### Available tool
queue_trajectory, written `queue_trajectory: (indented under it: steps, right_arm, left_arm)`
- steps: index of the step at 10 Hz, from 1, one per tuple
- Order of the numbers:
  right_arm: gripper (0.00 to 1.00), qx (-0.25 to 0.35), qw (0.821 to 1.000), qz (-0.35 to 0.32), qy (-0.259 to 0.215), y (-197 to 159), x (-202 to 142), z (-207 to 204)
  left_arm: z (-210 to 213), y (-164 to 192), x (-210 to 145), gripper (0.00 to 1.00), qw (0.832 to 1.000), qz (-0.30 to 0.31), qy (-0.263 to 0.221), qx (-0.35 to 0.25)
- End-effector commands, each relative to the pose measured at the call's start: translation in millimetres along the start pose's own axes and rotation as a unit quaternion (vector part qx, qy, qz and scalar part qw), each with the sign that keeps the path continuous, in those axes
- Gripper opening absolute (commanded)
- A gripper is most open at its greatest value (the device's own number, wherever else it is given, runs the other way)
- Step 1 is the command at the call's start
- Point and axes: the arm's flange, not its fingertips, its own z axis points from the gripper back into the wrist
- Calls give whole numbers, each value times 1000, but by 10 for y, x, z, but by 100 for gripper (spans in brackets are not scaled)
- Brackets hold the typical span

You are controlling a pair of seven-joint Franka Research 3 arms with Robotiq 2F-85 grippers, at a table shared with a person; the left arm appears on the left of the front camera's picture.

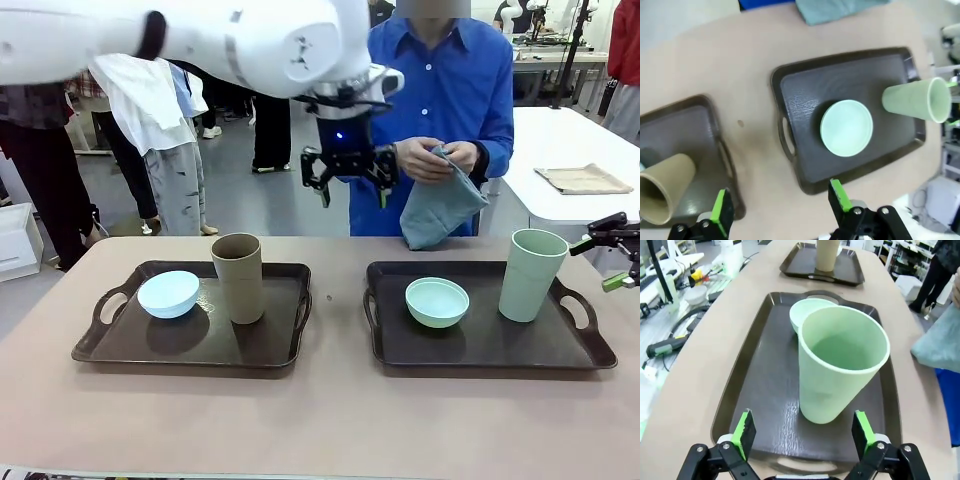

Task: Set up a tray with a mat and arrange the tableware.
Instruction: Pick up the Picnic Bowl and Reusable plastic cup from the Handle tray in front of the human's position and hold them in the air.

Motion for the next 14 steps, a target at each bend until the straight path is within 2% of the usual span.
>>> queue_trajectory:
  steps: [1, 4, 5, 6, 9, 10, 12, 14]
  right_arm:
    - [100, -1, 1000, -27, -6, -174, 54, 1]
    - [100, -13, 999, -41, -9, -253, 57, 60]
    - [100, -20, 996, -84, -7, -224, 75, 87]
    - [100, -1, 1000, -27, 3, -183, 77, 19]
    - [100, -5, 999, -44, 4, -179, 70, 59]
    - [100, -4, 999, -39, -8, -278, 47, -11]
    - [100, -8, 999, -47, -15, -378, -30, -111]
    - [100, -10, 998, -65, -23, -453, -87, -258]
  left_arm:
    - [-103, -244, 240, 100, 1000, 5, 15, 21]
    - [-308, -421, 254, 100, 999, -24, 34, 10]
    - [-368, -317, 158, 100, 1000, -11, 26, 8]
    - [-368, -317, 158, 100, 1000, -11, 26, 8]
    - [-415, -370, 196, 100, 999, -13, 30, 9]
    - [-492, -372, 197, 100, 999, 6, 32, -10]
    - [-582, -454, 82, 100, 997, 72, 18, -3]
    - [-722, -580, -41, 100, 998, 66, 10, 8]
